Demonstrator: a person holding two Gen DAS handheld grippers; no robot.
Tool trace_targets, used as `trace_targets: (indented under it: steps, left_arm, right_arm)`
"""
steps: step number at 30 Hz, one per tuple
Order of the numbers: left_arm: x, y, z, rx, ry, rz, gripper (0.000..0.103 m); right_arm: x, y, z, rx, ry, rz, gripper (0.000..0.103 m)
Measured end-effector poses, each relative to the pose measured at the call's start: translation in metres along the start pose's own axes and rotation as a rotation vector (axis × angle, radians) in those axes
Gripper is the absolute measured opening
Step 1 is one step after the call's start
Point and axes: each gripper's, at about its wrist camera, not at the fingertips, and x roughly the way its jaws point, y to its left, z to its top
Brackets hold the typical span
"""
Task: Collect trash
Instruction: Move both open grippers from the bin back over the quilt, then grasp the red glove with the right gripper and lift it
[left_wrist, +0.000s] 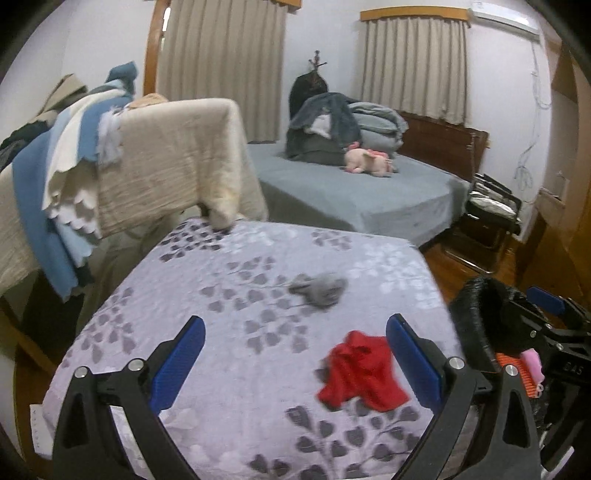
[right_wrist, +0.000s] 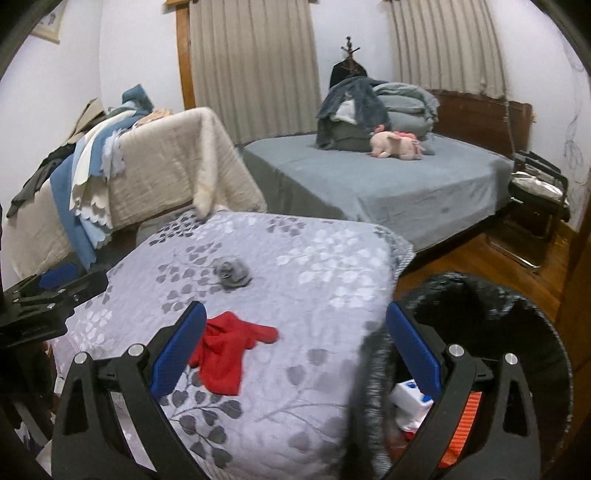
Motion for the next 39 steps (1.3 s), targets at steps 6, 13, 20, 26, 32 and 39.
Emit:
trace_targets:
  steps: [6,13,20,26,32,39]
  left_arm:
    - [0.006,0.024,-0.008,-0.016,0.015,0.035,0.096]
    - [0.014,0.044,-0.015,-0.042,0.034,0.059,0.096]
    - [0.023,0.058,-0.019,-0.053,0.052,0.076,0.096]
    - [0.032,0.067,-0.021,-0.068,0.066,0.080,0.096]
    - [0.039,0.073,-0.024,-0.086,0.081,0.081,0.096]
    - [0.041,0.075,-0.025,-0.091,0.087,0.081,0.096]
  right_arm:
    - [0.030,0.021,-0.006,-0.011,0.037,0.010,0.095]
    - [0.068,0.040,-0.019,-0.005,0.090,0.013,0.095]
    - [0.107,0.057,-0.037,-0.013,0.166,0.005,0.095]
    - [0.128,0.067,-0.043,-0.036,0.223,0.008,0.095]
    - [0.140,0.077,-0.045,-0.070,0.272,0.024,0.095]
    - [0.142,0.087,-0.048,-0.094,0.302,0.106,0.054]
